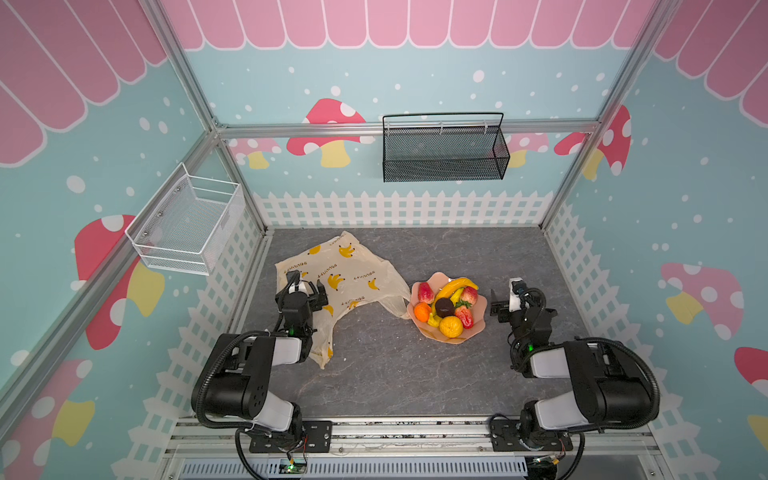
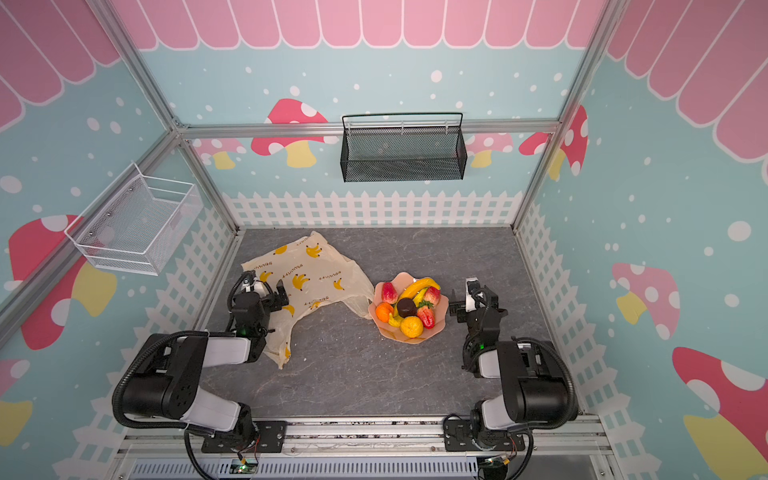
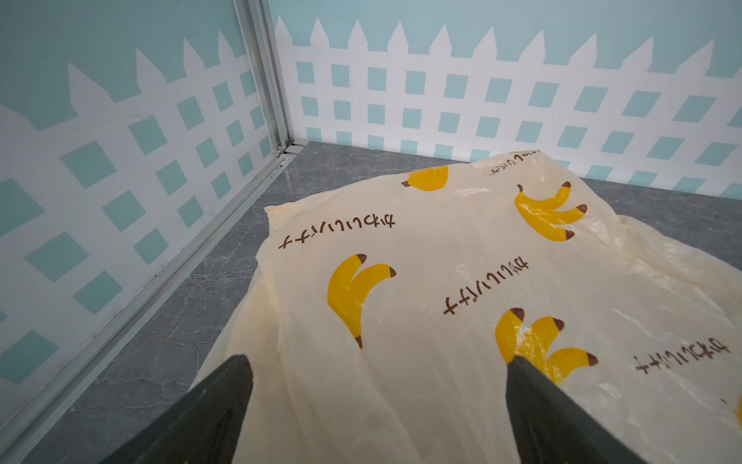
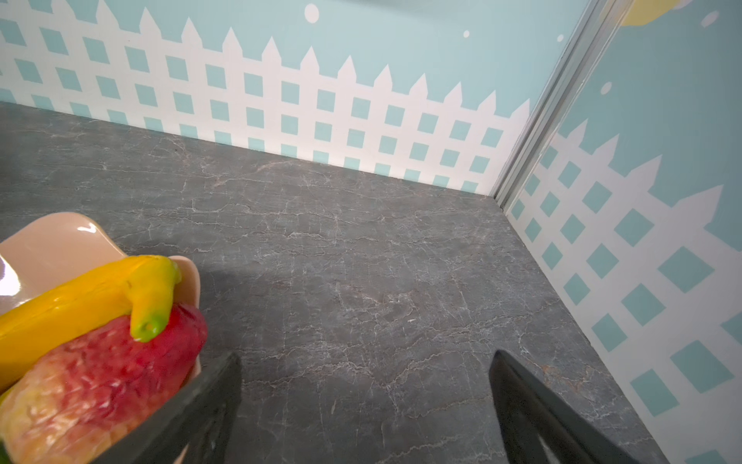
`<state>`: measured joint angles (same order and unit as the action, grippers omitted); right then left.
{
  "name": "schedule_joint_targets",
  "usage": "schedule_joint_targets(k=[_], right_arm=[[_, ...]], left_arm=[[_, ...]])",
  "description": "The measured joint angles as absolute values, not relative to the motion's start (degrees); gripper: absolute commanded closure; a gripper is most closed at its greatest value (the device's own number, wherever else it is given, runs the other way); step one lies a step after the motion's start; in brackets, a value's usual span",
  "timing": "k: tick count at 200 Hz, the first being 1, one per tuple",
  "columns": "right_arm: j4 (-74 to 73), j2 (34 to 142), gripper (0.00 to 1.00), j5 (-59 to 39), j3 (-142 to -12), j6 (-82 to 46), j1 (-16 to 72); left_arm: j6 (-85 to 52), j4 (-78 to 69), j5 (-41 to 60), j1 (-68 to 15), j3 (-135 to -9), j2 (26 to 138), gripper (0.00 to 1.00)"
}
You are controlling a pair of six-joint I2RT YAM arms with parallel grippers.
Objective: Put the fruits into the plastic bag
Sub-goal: 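Reach the left gripper toward the banana-print bag while the right nears the bowl, then grasp the bag's handle edge with the left gripper and lift it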
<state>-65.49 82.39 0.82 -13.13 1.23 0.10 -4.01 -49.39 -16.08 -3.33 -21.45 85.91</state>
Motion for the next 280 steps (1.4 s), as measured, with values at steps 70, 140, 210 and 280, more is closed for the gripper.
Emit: schedule_joint_targets(k=[70, 140, 210, 280], right_arm=[[-46.6, 59.4, 0.03, -1.2, -15.5, -0.9, 0.1], [-13.3, 55.0, 0.03, -4.5, -30.0, -9.7, 0.1], [2.5, 61.1, 0.03, -24.5, -38.9, -20.6, 0.4], [12.0, 58.3, 0.03, -32.0, -40.4, -23.7, 0.5]], left_arm=[[-4.2, -36.4, -13.2, -3.8, -21.7, 60.8, 0.0], [-3.4, 7.0, -1.6, -9.8, -51.9, 52.8, 0.06], [1.6, 39.4, -3.5, -24.1, -68.2, 69.5, 0.11], [3.1, 55.9, -10.1, -26.5, -76.1, 88.9, 0.12]])
